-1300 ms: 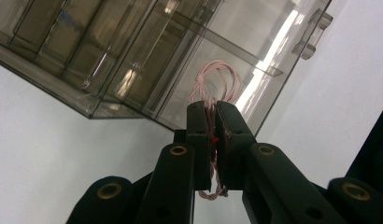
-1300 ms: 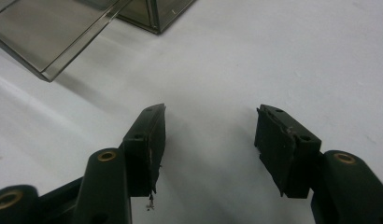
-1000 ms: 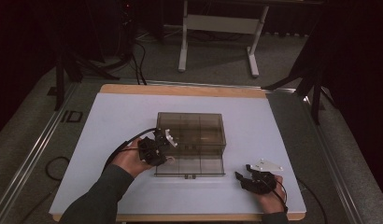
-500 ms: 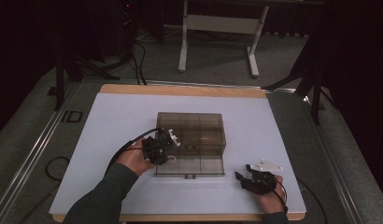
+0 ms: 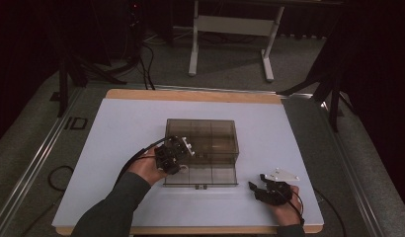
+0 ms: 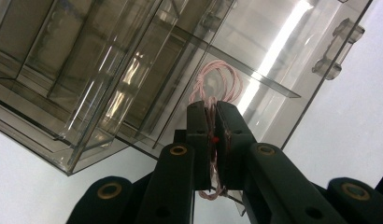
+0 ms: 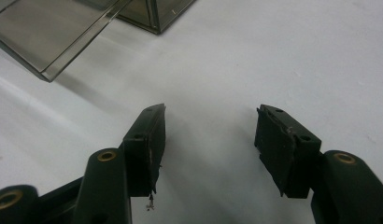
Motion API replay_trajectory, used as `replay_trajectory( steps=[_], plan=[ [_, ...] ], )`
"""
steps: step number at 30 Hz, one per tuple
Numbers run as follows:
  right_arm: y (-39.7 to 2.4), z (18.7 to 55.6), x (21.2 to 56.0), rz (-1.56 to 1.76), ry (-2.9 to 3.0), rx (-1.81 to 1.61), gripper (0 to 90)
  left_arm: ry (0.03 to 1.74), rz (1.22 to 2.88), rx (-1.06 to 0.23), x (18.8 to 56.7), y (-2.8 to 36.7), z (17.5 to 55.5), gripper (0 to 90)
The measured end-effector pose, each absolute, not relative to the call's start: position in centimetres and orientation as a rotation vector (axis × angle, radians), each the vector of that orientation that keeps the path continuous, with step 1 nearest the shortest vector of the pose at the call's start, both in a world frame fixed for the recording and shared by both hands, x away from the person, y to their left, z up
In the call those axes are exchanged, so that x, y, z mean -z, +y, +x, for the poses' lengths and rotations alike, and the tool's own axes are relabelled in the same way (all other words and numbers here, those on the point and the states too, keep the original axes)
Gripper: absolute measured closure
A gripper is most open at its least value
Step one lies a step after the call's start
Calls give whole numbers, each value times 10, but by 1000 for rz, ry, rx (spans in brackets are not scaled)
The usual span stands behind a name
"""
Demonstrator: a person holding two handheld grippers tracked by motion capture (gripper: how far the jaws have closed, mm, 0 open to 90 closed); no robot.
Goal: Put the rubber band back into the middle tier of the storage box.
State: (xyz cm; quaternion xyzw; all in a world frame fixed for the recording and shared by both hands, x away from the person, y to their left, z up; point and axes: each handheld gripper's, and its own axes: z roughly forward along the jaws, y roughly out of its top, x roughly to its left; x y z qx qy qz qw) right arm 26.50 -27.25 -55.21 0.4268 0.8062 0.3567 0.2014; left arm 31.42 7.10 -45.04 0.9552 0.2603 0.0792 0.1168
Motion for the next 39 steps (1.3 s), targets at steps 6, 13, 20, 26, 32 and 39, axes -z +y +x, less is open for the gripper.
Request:
replay_trajectory(
  steps=[6,13,20,26,32,39],
  plan=[
    [-273,265,552,1192,2252,-997,426,759,2811,-218,454,69,316,852],
    [-273,265,552,1192,2252,-997,427,764,2806,-194,458,67,318,852],
    [-273,265,552,1192,2252,-997,427,766,2812,-181,462,65,319,851],
    [-273,265,552,1193,2252,-997,426,763,2820,-168,465,63,318,851],
    [-273,265,552,1193,2252,-997,426,761,2828,-160,469,61,319,849],
    [-273,265,552,1193,2252,-998,426,765,2832,-165,470,61,319,848]
  ],
)
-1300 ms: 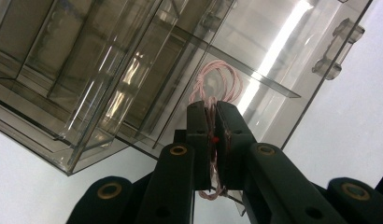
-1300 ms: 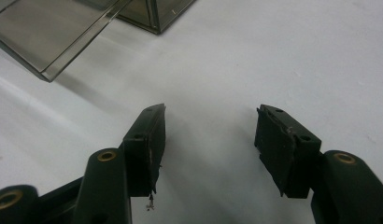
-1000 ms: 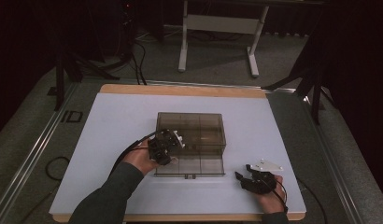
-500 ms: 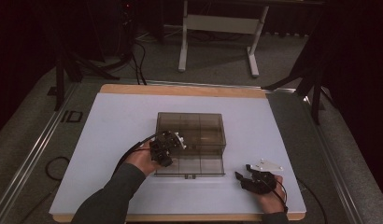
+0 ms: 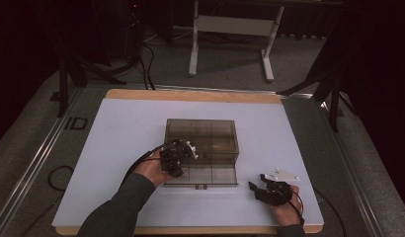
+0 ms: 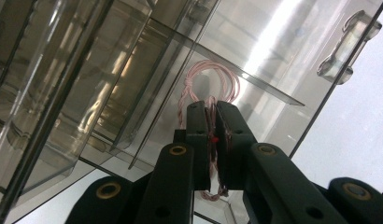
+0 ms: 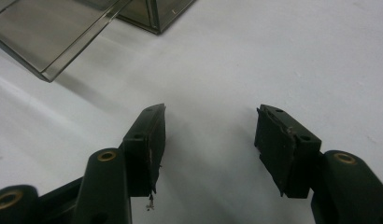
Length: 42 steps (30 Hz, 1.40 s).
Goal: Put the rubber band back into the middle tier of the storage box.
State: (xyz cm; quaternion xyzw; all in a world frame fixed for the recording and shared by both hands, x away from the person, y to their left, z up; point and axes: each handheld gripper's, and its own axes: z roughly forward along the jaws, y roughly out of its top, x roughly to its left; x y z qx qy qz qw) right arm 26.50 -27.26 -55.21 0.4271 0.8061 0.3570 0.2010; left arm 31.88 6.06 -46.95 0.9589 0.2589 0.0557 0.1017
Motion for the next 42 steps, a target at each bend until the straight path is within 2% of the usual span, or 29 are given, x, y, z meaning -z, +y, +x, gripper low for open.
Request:
replay_trajectory(
  steps=[29,36,42],
  plan=[
    [-273,265,552,1194,2252,-999,426,767,2841,-117,474,59,318,832],
    [-273,265,552,1192,2252,-999,426,768,2827,-101,475,61,318,799],
    [-273,265,552,1193,2252,-998,426,773,2820,-113,474,62,318,725]
  ],
)
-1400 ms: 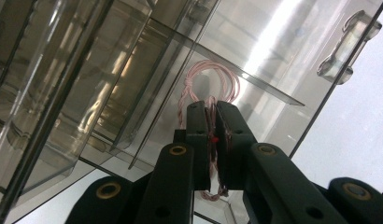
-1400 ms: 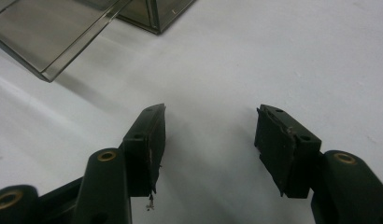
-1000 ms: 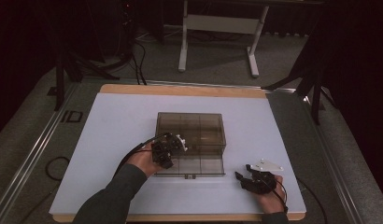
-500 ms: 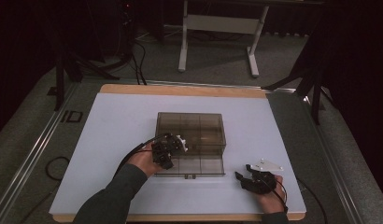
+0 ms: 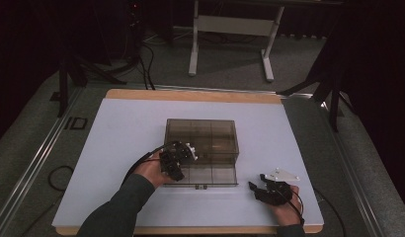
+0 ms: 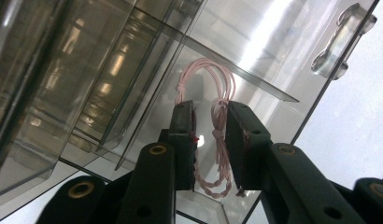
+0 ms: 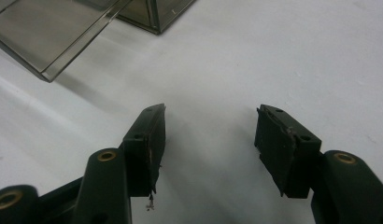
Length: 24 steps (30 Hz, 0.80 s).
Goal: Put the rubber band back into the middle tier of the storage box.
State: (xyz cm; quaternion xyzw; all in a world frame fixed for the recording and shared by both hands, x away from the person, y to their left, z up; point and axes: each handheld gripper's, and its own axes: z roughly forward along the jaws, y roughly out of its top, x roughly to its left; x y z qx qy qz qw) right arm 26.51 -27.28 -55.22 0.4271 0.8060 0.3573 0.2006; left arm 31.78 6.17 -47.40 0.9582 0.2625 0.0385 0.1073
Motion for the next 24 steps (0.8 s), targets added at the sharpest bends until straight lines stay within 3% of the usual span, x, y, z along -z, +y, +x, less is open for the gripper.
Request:
replay_trajectory(
  steps=[11,24],
  plan=[
    [-273,265,552,1196,2252,-999,426,777,2812,-149,472,62,317,587],
    [-273,265,552,1192,2253,-1000,426,789,2770,-162,464,66,315,553]
  ],
)
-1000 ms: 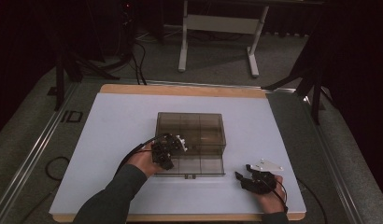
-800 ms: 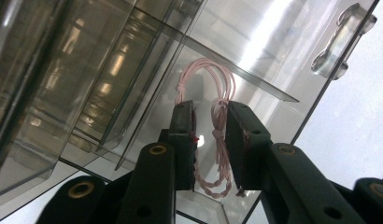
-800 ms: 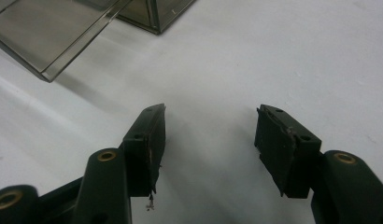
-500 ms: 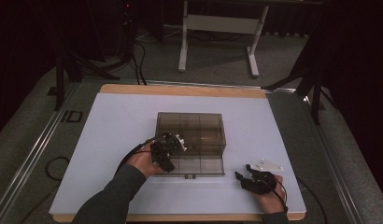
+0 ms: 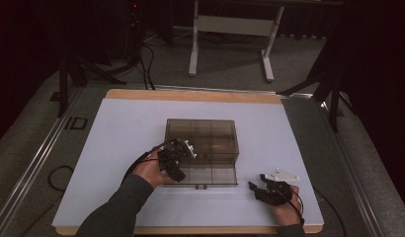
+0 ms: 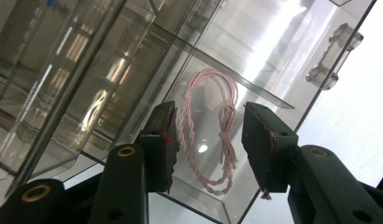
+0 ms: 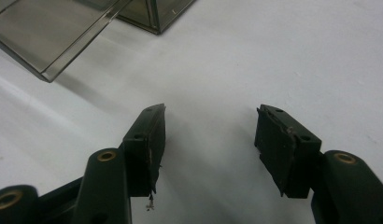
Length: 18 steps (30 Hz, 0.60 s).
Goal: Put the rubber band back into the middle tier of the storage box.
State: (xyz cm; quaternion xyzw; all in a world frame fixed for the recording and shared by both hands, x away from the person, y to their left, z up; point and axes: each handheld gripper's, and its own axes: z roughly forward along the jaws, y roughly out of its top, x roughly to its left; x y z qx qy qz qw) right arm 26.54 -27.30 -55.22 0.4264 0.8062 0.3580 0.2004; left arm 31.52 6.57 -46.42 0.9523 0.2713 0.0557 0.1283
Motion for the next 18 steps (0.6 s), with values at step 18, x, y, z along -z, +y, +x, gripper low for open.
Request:
replay_trajectory(
  steps=[18],
  plan=[
    [-273,265,552,1194,2253,-1000,426,816,2713,-187,455,72,313,540]
  ],
)
